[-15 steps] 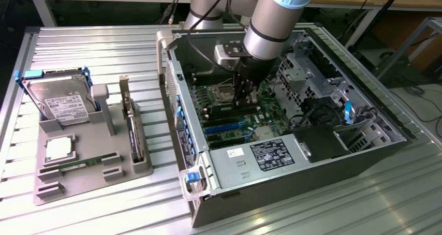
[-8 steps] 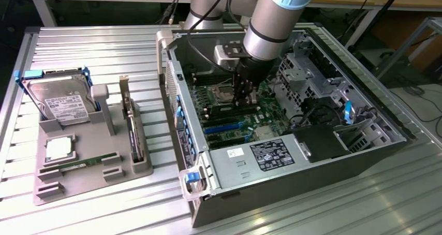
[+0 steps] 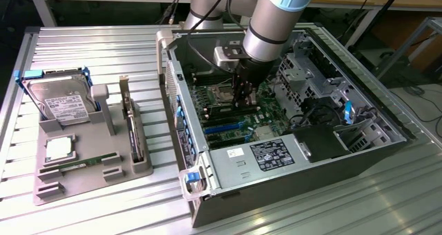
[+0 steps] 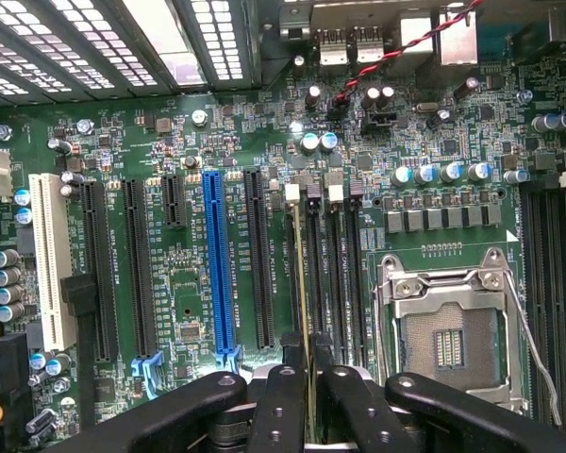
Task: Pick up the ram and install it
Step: 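Insert the ram into the slot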
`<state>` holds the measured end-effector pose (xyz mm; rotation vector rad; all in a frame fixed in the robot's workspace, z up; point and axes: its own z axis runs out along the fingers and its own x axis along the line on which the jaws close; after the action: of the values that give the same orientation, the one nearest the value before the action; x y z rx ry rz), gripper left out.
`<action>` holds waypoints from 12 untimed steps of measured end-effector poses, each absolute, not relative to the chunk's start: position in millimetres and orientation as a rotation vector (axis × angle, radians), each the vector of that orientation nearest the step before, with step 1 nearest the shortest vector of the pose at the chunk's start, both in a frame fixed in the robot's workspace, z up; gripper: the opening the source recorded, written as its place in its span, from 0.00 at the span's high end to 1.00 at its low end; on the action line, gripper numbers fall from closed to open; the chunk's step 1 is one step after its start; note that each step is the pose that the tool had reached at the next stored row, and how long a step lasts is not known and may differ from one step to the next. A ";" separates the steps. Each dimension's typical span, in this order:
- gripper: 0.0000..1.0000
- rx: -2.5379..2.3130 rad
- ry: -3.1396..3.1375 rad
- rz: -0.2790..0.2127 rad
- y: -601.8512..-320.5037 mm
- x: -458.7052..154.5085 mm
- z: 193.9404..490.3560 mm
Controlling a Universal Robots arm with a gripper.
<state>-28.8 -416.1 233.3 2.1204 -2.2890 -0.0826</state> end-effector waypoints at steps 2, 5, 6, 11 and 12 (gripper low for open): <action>0.86 2.121 -2.289 -0.083 -416.0 -28.7 232.1; 0.86 2.120 -2.289 -0.083 -416.1 -28.8 231.8; 0.86 2.121 -2.289 -0.083 -416.2 -28.8 231.7; 0.86 2.120 -2.288 -0.082 -417.0 -28.6 228.5; 0.86 2.120 -2.288 -0.082 -417.0 -28.6 228.5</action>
<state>-28.6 -417.0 228.5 2.1199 -2.2884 -0.0816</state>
